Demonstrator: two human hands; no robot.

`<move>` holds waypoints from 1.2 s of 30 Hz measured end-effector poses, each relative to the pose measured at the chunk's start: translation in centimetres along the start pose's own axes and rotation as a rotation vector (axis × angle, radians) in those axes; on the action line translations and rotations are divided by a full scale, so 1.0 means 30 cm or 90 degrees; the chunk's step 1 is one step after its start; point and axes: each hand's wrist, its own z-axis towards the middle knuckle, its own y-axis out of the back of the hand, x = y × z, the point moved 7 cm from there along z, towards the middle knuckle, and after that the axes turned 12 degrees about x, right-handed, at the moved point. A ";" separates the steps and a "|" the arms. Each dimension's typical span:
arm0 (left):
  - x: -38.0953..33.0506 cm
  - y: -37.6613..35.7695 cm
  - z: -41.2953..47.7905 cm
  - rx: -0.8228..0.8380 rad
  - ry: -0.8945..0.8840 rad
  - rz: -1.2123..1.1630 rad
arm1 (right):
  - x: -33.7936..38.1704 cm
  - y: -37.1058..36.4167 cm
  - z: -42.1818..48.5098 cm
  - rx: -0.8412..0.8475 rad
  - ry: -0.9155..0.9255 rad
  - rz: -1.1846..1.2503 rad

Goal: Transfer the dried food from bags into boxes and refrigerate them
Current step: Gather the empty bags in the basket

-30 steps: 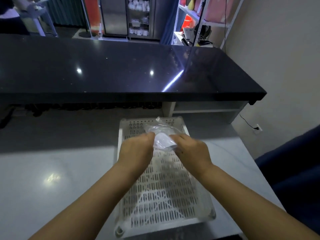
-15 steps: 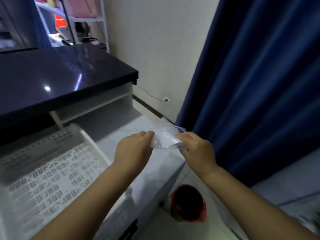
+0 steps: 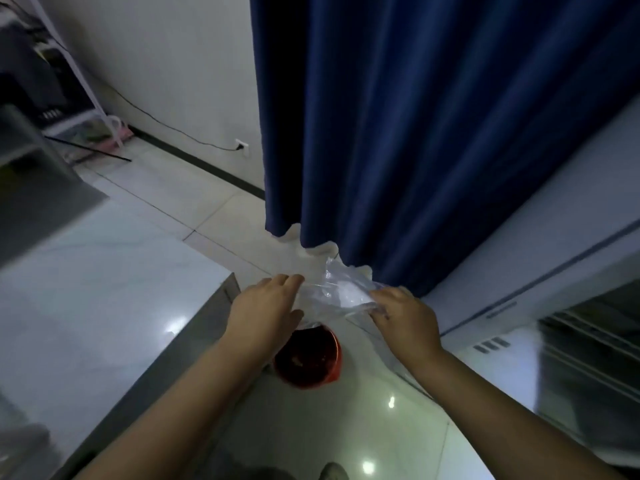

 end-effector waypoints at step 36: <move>0.663 -2.005 0.588 0.099 0.048 -0.002 | -0.560 -2.246 0.687 0.355 0.003 -0.286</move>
